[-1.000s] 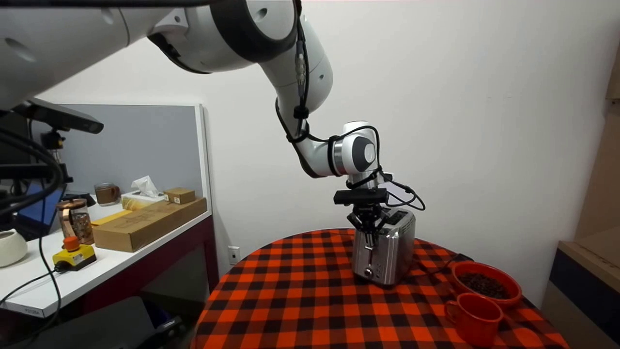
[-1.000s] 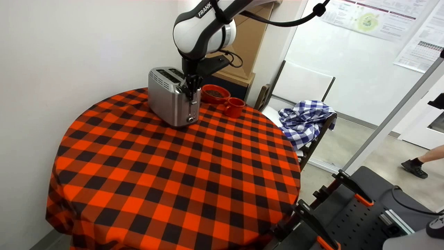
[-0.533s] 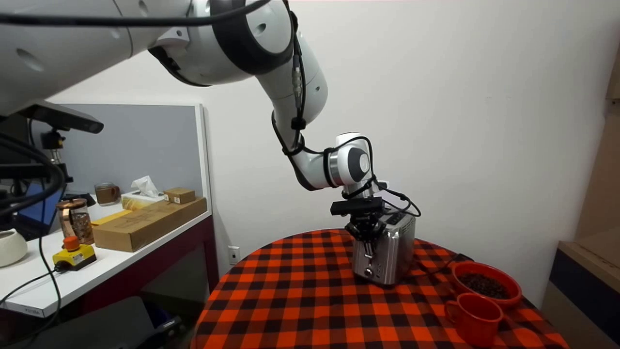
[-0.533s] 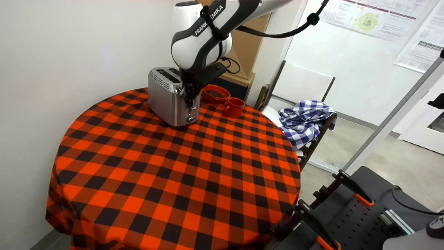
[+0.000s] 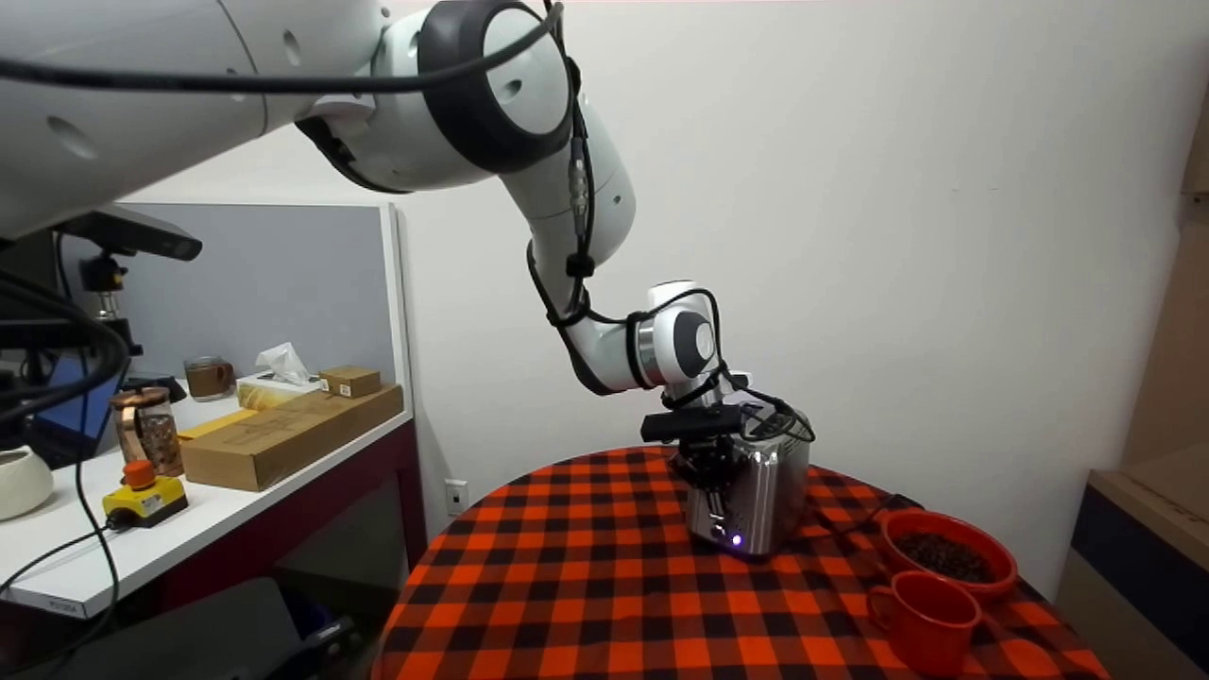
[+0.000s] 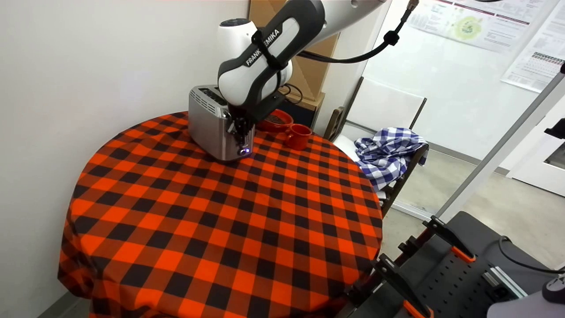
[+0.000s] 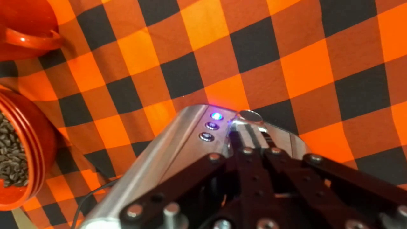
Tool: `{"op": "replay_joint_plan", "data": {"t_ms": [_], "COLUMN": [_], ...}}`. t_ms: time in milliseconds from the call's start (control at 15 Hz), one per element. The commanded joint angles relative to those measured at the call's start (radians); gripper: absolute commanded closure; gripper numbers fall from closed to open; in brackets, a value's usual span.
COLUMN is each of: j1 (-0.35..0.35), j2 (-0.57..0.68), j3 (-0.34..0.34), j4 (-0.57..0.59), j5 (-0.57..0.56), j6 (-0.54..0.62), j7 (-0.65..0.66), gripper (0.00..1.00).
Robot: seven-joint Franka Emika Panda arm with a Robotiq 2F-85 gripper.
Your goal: Turn on the toaster
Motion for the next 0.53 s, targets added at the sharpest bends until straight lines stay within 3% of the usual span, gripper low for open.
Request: {"op": "replay_joint_plan", "data": {"t_ms": [0,133,200,267,467], "j1": [0.006,-0.004,-0.016,-0.032,-0.092], "j2": [0.066,0.059,0.053,0.039,-0.003], "j3": [-0.010,0.003,0.014,0.027,0.075], "j4": [0.025,0.060,0.080,0.096,0.156], "j5": [-0.011,0.016,0.037,0.059,0.143], "j6": [0.021,-0.038,-0.092,-0.148,-0.393], "j7": [0.026,0.030,0.026,0.018,-0.043], "gripper": [1.00,1.00,0.74,0.73,0.51]}}
